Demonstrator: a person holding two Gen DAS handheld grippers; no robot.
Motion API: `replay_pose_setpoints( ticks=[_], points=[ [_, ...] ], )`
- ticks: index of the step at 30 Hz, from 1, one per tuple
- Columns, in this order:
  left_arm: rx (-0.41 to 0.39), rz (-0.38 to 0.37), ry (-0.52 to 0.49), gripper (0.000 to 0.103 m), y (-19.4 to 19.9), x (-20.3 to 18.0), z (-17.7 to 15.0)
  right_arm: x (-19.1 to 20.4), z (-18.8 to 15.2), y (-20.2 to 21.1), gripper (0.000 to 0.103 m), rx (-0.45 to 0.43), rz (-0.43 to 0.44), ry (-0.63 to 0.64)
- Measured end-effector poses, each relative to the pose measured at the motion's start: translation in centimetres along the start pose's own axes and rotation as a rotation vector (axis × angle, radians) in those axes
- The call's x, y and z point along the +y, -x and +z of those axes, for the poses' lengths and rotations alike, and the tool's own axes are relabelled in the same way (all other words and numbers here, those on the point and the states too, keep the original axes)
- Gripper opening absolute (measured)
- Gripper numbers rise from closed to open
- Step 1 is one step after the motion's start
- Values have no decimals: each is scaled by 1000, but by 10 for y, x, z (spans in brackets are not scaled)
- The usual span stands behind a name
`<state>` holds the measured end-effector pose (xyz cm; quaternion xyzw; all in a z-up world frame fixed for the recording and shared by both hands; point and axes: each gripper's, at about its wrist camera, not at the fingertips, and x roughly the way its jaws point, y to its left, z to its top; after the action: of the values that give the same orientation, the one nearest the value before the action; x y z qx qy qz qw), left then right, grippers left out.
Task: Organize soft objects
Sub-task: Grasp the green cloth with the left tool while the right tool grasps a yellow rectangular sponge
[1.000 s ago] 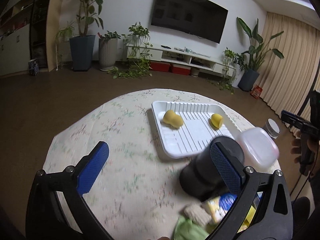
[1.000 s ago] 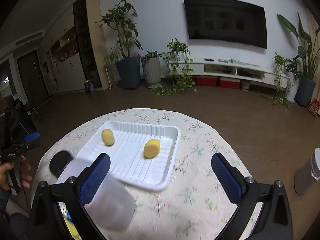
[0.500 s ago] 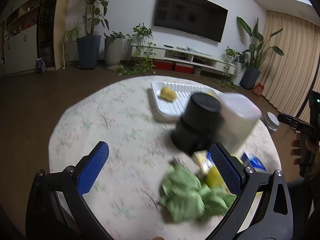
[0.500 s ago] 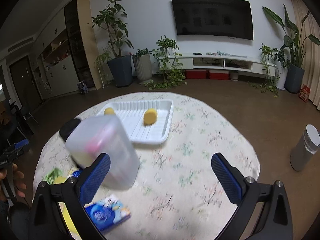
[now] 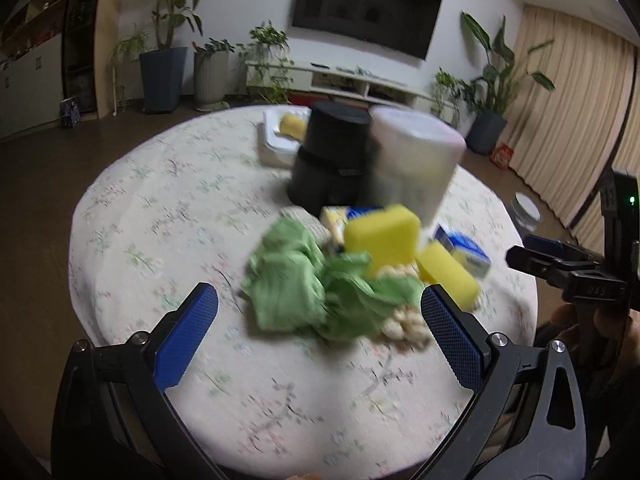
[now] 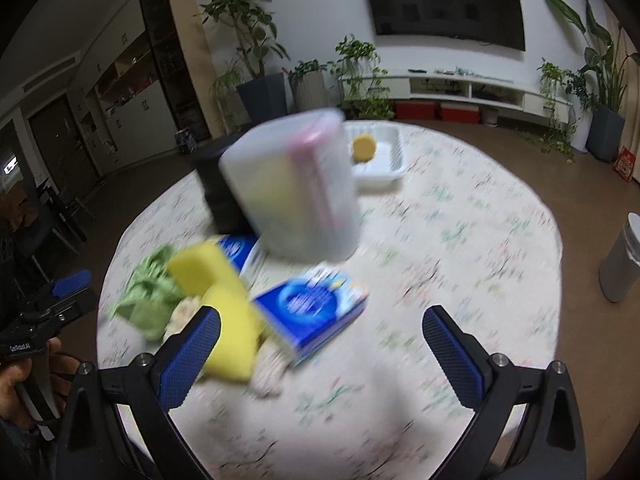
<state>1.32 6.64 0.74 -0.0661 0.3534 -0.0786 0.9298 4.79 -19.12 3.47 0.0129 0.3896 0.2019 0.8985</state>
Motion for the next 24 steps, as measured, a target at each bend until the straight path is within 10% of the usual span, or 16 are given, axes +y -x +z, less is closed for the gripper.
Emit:
replay_pose_setpoints(
  ticks=[24],
  points=[
    [93,56,6,103,-43,5,7,75,-23,-7,103,14,27,148]
  ],
)
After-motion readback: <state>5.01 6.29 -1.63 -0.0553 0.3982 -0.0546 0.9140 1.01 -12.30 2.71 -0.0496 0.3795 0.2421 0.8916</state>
